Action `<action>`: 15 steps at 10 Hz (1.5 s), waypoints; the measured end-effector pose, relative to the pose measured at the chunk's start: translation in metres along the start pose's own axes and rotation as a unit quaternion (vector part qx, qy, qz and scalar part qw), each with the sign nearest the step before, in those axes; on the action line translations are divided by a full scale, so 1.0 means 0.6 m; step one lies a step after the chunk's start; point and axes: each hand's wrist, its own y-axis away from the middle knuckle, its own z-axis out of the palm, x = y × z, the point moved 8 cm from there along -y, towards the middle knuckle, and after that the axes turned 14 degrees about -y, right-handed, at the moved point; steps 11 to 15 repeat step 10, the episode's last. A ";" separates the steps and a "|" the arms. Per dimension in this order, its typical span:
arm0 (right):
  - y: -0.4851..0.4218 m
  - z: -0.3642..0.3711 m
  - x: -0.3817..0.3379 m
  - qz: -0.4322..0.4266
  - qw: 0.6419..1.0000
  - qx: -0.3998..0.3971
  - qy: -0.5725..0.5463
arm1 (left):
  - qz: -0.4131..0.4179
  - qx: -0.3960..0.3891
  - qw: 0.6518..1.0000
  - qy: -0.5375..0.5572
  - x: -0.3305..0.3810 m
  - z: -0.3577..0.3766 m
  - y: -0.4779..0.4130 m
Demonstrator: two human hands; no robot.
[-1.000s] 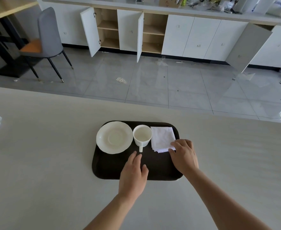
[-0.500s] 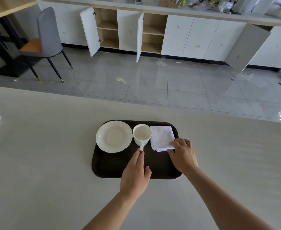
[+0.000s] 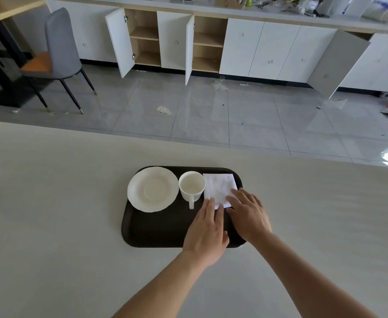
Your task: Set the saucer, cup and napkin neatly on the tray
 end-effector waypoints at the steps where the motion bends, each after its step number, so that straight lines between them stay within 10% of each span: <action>1: 0.001 0.014 0.007 -0.017 0.999 -0.039 0.018 | -0.017 -0.080 0.994 -0.072 0.003 0.021 -0.028; 7: -0.107 0.043 0.017 -0.012 0.984 -0.162 0.069 | -0.019 -0.066 0.991 -0.113 -0.002 0.015 -0.082; 15: -0.072 -0.014 0.029 0.002 0.998 -0.042 -0.052 | -0.015 -0.028 0.997 -0.064 -0.001 -0.002 -0.053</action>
